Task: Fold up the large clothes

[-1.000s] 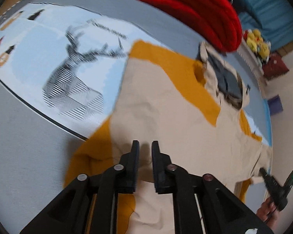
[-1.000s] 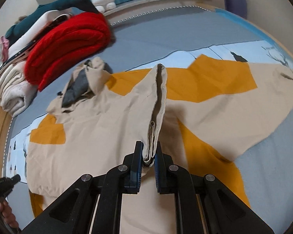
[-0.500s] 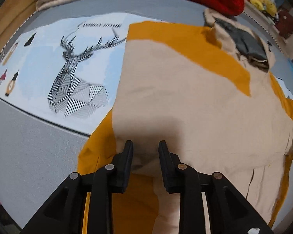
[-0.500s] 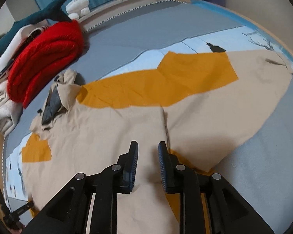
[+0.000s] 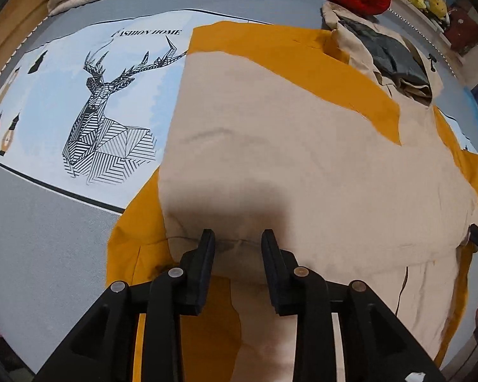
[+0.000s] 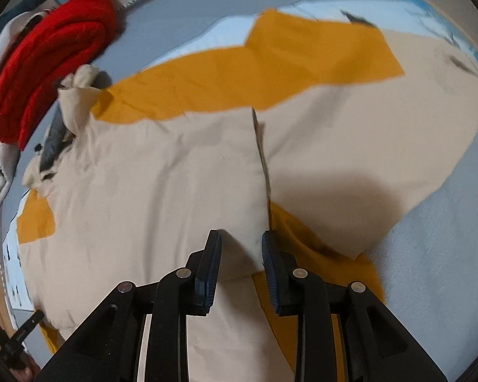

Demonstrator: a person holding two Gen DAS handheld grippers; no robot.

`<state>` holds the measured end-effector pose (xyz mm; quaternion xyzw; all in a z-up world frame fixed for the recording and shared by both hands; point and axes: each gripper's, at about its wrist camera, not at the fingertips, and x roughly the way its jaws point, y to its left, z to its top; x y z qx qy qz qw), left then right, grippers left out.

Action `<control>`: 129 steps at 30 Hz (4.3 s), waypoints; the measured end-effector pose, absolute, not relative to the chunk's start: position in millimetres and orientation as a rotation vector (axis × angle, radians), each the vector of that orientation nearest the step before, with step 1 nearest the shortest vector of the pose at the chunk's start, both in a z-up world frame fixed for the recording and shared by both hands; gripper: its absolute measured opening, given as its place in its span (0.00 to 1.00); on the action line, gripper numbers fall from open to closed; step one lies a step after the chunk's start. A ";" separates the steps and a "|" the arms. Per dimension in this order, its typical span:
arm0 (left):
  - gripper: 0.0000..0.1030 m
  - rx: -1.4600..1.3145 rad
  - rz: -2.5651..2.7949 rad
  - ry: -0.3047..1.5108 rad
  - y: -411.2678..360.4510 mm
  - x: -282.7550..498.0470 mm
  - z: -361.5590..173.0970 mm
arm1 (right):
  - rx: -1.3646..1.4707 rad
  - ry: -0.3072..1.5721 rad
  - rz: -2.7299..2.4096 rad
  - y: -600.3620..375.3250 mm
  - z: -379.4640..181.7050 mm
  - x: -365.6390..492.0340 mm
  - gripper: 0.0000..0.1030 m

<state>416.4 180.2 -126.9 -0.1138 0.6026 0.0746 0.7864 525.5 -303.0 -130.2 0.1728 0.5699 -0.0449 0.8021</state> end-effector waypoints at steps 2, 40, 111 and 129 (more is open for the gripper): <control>0.27 -0.212 0.155 1.276 172.7 412.9 -118.4 | 0.364 1.199 -0.087 -301.1 -123.5 522.7 0.27; 0.27 -0.140 -0.020 1.147 88.3 410.0 -85.5 | 0.286 0.859 -0.293 -460.3 -64.5 500.0 0.55; 0.27 -0.389 -0.068 1.106 147.4 403.6 -54.1 | 0.319 0.992 0.143 -261.7 -30.5 441.2 0.54; 0.27 -0.242 -0.268 1.084 74.0 406.3 -56.1 | 0.252 1.362 0.308 -281.9 -101.7 468.7 0.20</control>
